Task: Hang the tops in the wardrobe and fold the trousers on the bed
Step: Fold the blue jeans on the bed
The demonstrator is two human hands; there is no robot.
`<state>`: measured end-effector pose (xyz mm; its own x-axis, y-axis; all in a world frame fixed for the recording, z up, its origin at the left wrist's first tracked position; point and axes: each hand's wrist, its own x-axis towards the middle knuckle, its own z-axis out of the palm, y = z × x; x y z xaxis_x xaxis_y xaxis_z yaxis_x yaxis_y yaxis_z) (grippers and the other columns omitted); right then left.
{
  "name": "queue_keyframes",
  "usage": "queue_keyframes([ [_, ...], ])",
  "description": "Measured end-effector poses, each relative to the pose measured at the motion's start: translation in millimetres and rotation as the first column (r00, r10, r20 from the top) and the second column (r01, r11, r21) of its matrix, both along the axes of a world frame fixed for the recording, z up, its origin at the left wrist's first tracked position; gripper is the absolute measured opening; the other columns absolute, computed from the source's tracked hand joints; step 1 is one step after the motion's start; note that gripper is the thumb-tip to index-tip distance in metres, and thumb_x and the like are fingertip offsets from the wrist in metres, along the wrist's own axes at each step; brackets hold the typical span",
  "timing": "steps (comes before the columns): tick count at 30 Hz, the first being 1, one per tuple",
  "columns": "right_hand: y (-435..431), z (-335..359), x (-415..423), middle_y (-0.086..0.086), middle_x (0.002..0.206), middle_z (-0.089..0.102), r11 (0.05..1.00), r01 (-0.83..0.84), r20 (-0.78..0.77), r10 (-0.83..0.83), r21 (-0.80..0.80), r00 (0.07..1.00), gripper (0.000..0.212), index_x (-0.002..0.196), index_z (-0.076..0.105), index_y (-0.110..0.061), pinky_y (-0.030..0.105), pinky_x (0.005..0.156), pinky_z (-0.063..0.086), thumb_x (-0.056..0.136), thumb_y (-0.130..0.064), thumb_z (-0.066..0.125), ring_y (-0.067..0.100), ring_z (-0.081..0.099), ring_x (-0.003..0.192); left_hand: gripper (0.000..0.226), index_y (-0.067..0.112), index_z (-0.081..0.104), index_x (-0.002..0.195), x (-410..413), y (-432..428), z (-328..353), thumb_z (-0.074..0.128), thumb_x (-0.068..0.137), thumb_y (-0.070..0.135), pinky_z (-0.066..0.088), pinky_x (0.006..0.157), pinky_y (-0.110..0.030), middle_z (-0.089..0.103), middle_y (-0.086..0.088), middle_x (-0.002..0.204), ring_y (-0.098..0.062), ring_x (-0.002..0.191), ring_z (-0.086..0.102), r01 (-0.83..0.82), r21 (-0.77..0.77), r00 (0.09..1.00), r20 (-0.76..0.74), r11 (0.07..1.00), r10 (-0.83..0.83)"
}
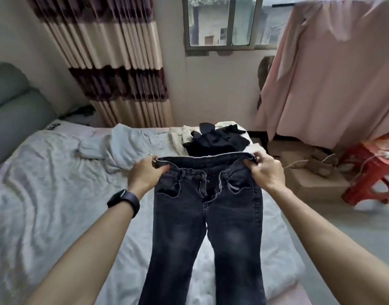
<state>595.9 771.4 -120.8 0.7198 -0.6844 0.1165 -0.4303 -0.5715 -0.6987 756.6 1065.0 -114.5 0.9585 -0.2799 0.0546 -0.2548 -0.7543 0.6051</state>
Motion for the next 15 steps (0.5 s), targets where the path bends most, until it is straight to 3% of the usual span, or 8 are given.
queue_keyframes([
  [3, -16.0, -60.3, 53.0, 0.002, 0.095, 0.07, 0.999, -0.024, -0.065, 0.026, 0.032, 0.998, 0.013, 0.1, 0.068, -0.021, 0.031, 0.07, 0.036, 0.092, -0.031, 0.07, 0.024, 0.059, 0.087, 0.025, 0.029, 0.063, 0.09, 65.6, -20.1, -67.9, 0.077, 0.081, 0.048, 0.051, 0.073, -0.034, 0.069, 0.006, 0.085, -0.019, 0.087, 0.065, 0.097, 0.054, 0.985, -0.146, 0.994, -0.088],
  [6, -29.6, -130.8, 84.8, -0.001, 0.094, 0.07, 0.992, -0.048, -0.208, 0.072, 0.121, 0.976, 0.012, 0.102, 0.067, -0.023, 0.034, 0.072, 0.044, 0.092, -0.03, 0.07, 0.024, 0.063, 0.091, 0.03, 0.038, 0.055, 0.087, 111.2, -34.2, -137.9, 0.075, 0.076, 0.059, 0.054, 0.078, -0.037, 0.067, 0.011, 0.088, -0.016, 0.087, 0.064, 0.235, 0.155, 0.943, -0.275, 0.96, -0.187],
  [9, -41.5, -177.3, 110.8, 0.002, 0.097, 0.073, 0.986, -0.009, -0.291, 0.057, 0.164, 0.955, 0.014, 0.105, 0.067, -0.022, 0.034, 0.072, 0.044, 0.093, -0.03, 0.069, 0.026, 0.064, 0.091, 0.027, 0.038, 0.056, 0.09, 144.8, -47.5, -177.9, 0.067, 0.083, 0.06, 0.046, 0.069, -0.032, 0.066, 0.011, 0.093, -0.018, 0.094, 0.063, 0.303, 0.32, 0.942, -0.242, 0.898, -0.232],
  [13, -67.8, -205.1, 181.6, -0.001, 0.087, 0.067, 0.987, 0.072, -0.197, -0.042, 0.147, 0.979, 0.007, 0.096, 0.063, -0.016, 0.034, 0.07, 0.036, 0.096, -0.023, 0.061, 0.028, 0.062, 0.091, 0.018, 0.021, 0.06, 0.096, 214.9, -93.0, -214.9, 0.063, 0.093, 0.039, 0.05, 0.073, -0.039, 0.066, -0.002, 0.088, -0.031, 0.093, 0.064, 0.194, 0.202, 0.97, -0.187, 0.96, -0.156],
  [15, -85.5, -219.3, 222.2, -0.004, 0.089, 0.066, 0.985, 0.102, -0.139, -0.082, 0.139, 0.987, 0.006, 0.1, 0.064, -0.021, 0.034, 0.076, 0.04, 0.097, -0.02, 0.059, 0.026, 0.063, 0.096, 0.018, 0.014, 0.062, 0.108, 242.7, -122.5, -234.0, 0.059, 0.096, 0.028, 0.047, 0.077, -0.041, 0.068, -0.013, 0.1, -0.038, 0.099, 0.062, 0.094, 0.106, 0.99, -0.119, 0.99, -0.081],
])
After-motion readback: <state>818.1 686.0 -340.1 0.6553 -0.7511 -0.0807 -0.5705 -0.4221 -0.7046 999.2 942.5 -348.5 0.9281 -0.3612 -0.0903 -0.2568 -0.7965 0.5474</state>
